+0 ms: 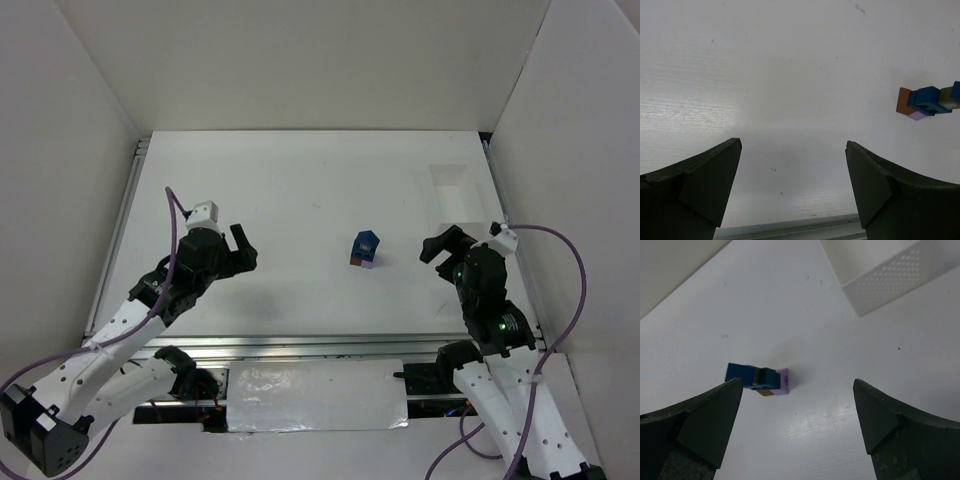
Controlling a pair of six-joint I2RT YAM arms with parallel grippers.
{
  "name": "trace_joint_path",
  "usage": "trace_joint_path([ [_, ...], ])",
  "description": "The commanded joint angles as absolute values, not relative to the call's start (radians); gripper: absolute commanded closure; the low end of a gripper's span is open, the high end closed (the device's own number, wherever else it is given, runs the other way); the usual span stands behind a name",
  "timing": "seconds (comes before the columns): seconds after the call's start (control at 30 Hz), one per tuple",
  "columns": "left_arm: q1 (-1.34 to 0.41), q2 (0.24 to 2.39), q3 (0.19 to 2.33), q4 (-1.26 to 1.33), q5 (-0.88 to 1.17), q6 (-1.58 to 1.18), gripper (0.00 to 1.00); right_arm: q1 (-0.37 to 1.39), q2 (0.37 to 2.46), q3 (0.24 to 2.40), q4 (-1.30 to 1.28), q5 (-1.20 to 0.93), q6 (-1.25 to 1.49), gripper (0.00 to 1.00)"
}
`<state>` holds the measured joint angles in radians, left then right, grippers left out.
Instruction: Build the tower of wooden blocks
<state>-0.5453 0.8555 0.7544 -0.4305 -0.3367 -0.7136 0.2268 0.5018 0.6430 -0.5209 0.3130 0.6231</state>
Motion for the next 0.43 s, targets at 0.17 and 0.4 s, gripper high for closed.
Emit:
trace_joint_path([
  [0.17,-0.529,0.712,0.677,-0.403,-0.337,-0.733,0.01,0.238,0.328,0.542,-0.589,0.311,0.623,0.0],
  [0.4,-0.528,0.716,0.673,-0.391,-0.333,-0.724,0.01,0.238,0.385,0.568,-0.598,0.33,0.624,0.0],
])
